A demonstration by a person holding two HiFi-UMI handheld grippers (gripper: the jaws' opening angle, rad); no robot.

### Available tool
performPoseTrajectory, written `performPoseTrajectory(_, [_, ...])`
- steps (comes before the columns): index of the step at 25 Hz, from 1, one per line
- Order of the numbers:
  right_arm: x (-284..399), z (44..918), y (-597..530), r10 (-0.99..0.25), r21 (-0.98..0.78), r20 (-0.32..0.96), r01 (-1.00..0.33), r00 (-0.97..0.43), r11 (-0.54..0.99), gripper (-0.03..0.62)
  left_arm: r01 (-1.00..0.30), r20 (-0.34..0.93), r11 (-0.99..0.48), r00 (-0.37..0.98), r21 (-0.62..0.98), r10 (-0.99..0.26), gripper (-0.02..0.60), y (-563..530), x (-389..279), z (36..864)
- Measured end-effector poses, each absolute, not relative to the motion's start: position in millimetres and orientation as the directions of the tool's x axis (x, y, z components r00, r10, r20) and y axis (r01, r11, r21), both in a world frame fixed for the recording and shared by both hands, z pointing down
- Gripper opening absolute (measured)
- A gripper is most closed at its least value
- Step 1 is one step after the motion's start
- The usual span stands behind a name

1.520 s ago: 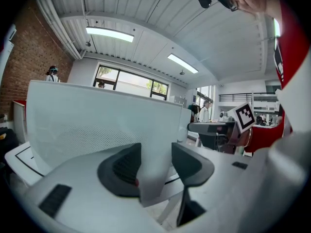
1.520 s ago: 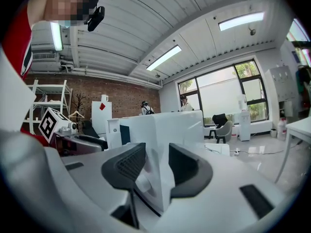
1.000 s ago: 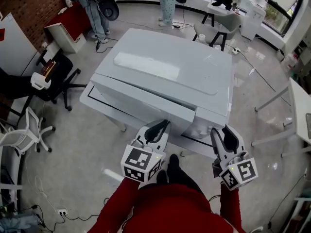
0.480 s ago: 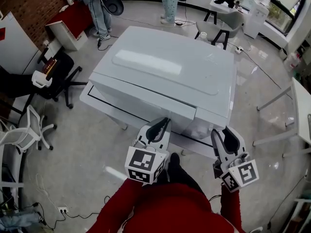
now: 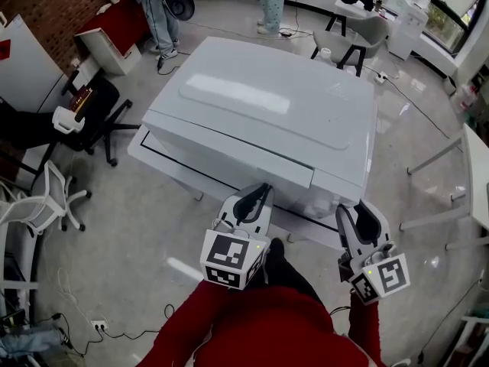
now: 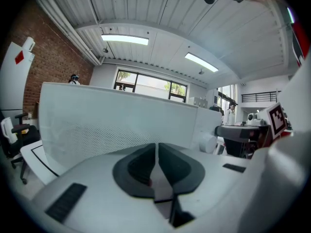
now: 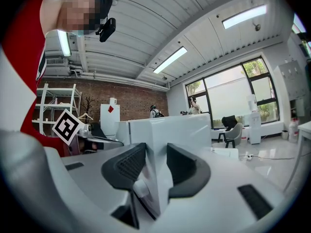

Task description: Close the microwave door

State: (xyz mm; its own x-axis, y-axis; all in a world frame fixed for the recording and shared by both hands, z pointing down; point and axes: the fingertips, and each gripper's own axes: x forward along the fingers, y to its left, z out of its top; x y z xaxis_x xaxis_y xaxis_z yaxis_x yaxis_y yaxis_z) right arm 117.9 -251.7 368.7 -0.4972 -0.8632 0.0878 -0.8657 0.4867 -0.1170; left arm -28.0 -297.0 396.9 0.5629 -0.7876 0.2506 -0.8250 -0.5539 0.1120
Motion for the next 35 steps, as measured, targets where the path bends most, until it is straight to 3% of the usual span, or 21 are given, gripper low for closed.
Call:
performPoseTrajectory(18, [118, 367, -249, -0.857, -0.147, 0.075, -0.856, -0.509, 0.496, 0.143, -0.835, 0.242, -0.541, 0.549, 0.104, -0.8, 0.026, -299, -30, 394])
performPoseTrajectory(28, [115, 346, -216, -0.851, -0.184, -0.015, -0.835, -0.525, 0.518, 0.14, -0.73, 0.13, -0.681, 0.682, 0.055, -0.72, 0.012, -253, -34, 365])
performPoseTrajectory(32, [115, 356, -199, -0.85, -0.15, 0.013, -0.842, -0.526, 0.518, 0.052, -0.74, 0.174, -0.672, 0.665, 0.026, -0.726, 0.012, -237, -43, 370])
performPoseTrajectory(35, [106, 349, -193, -0.846, -0.127, -0.019, -0.839, -0.532, 0.53, 0.031, -0.738, 0.17, -0.673, 0.67, 0.049, -0.722, 0.012, -226, -47, 377])
